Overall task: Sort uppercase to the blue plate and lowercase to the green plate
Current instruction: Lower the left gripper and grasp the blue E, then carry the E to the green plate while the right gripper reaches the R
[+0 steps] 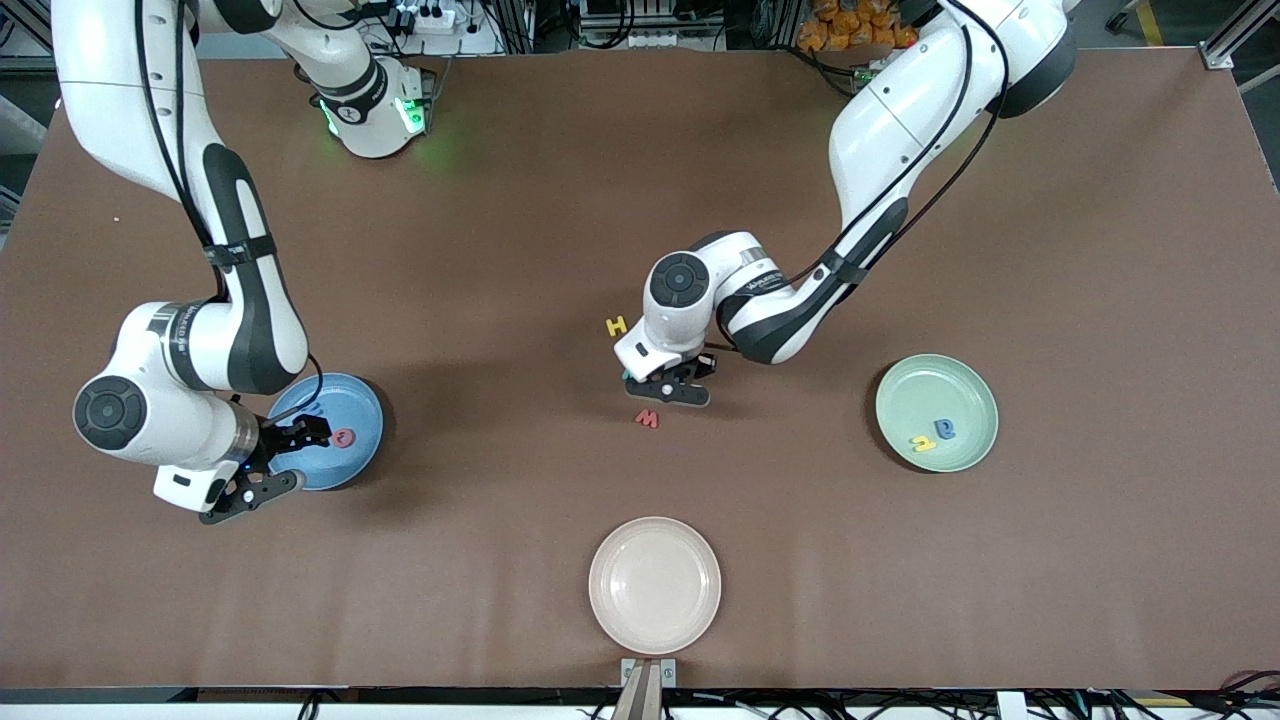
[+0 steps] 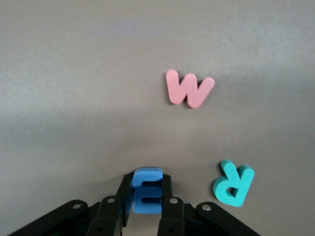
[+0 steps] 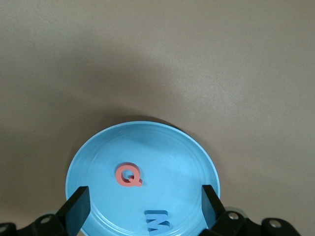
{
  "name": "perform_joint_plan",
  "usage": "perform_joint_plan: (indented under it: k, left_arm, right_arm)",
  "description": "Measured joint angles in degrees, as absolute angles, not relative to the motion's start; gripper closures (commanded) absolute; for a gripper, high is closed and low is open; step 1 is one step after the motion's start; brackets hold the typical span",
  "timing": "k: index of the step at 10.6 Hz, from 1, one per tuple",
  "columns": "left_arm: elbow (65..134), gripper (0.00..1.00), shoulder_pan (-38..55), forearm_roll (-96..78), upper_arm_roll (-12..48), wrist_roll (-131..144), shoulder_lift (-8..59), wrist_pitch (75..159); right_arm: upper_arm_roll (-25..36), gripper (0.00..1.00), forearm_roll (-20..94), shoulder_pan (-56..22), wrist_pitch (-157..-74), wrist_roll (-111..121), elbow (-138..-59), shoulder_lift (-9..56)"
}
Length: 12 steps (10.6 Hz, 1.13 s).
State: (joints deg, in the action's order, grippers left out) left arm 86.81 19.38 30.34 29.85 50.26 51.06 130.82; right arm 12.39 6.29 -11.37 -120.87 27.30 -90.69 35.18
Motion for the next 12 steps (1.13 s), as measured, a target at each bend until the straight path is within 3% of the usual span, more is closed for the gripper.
perform_joint_plan:
  k: [3,8,12]
  left_arm:
    - [85.69,1.0,16.69,30.34,30.05,50.15,49.11,128.99]
    - [85.34,1.0,4.23,30.34,36.58,43.69,40.57,120.47]
    - [85.61,1.0,-1.44,30.34,36.83,35.88,37.13,113.65]
  right_arm:
    - [12.37,0.0,6.29,-11.37,-120.88,27.3,-90.69,35.18]
    - [11.94,0.0,6.41,-11.82,-120.8,26.27,-90.7,35.18]
    - [11.33,0.0,6.57,-18.33,-120.8,14.36,-90.61,35.18]
